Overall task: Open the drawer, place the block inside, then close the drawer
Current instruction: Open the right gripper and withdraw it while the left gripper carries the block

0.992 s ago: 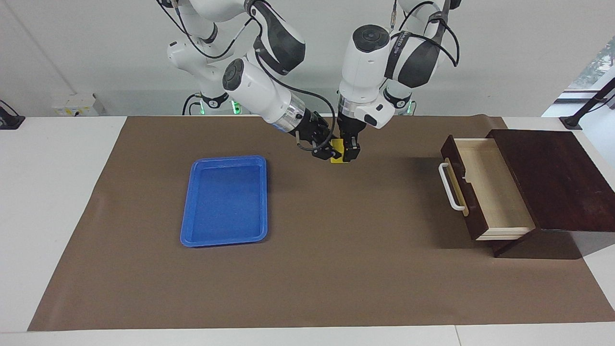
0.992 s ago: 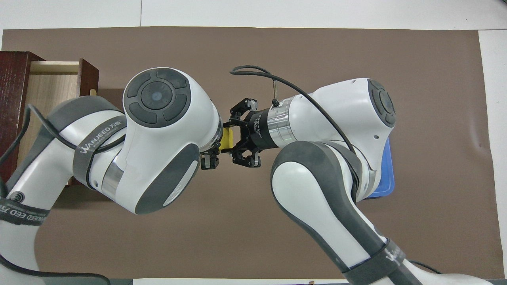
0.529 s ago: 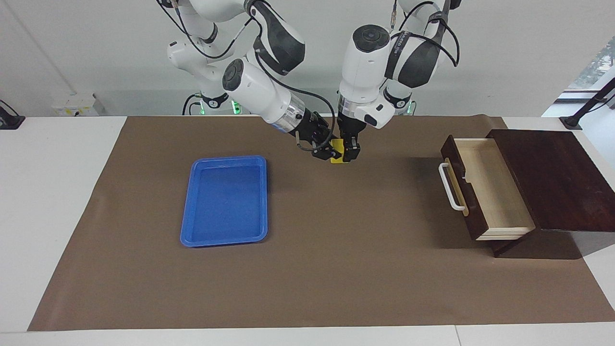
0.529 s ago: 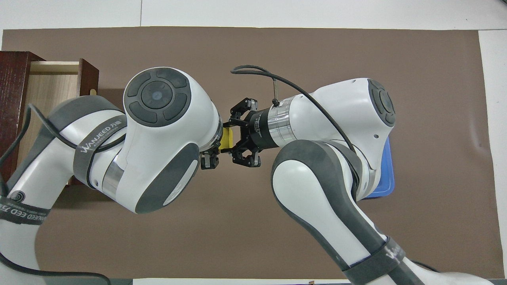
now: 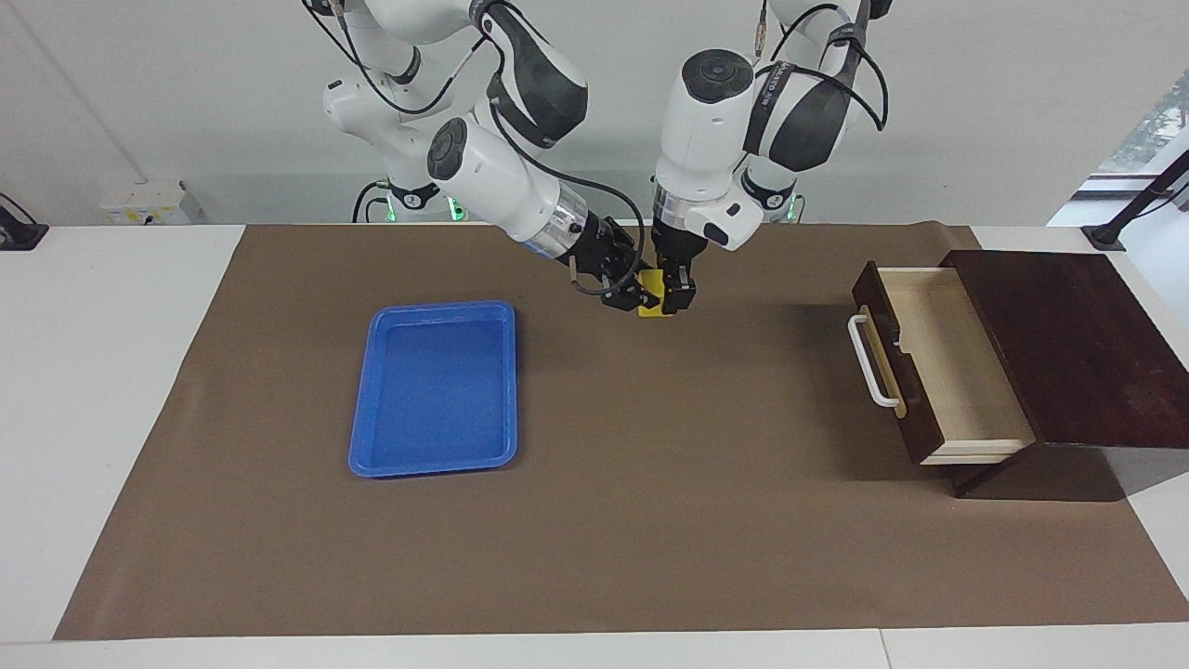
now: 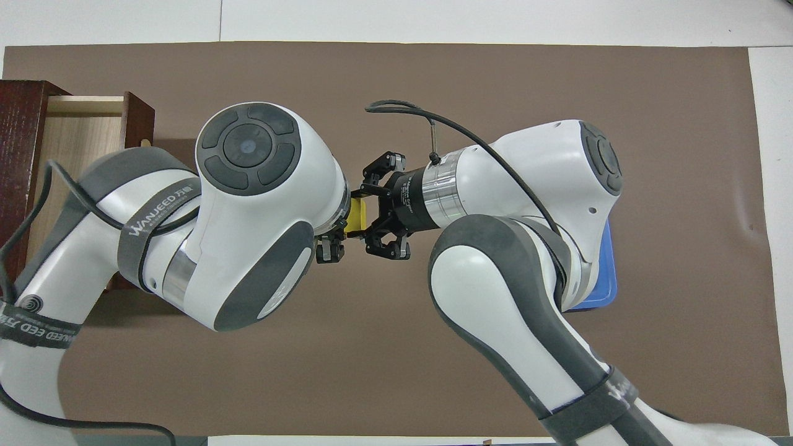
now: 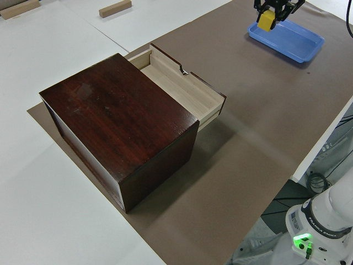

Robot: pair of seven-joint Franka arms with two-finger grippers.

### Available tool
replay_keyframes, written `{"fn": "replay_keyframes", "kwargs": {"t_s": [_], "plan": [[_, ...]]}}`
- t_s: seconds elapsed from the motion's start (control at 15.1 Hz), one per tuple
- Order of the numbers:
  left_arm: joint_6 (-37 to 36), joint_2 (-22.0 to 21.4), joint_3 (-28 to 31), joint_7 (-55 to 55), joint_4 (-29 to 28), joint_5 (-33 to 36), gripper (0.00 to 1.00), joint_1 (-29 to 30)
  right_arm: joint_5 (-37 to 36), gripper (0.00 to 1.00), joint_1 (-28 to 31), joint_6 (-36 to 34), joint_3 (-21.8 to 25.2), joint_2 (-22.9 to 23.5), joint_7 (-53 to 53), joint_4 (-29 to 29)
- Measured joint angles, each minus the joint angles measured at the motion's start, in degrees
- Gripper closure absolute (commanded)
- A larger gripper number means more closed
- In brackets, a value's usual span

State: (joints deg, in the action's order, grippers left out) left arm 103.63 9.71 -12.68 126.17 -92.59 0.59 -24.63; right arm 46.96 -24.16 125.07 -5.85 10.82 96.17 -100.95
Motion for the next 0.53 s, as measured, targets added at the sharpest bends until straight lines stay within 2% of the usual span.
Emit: {"fn": "replay_keyframes", "kwargs": {"t_s": [0.53], "plan": [[-0.08, 0.04, 0.01, 0.07, -0.11, 0.02, 1.0, -0.17, 0.47, 0.0, 2.51, -0.06, 0.77, -0.01, 0.27, 0.33]]}}
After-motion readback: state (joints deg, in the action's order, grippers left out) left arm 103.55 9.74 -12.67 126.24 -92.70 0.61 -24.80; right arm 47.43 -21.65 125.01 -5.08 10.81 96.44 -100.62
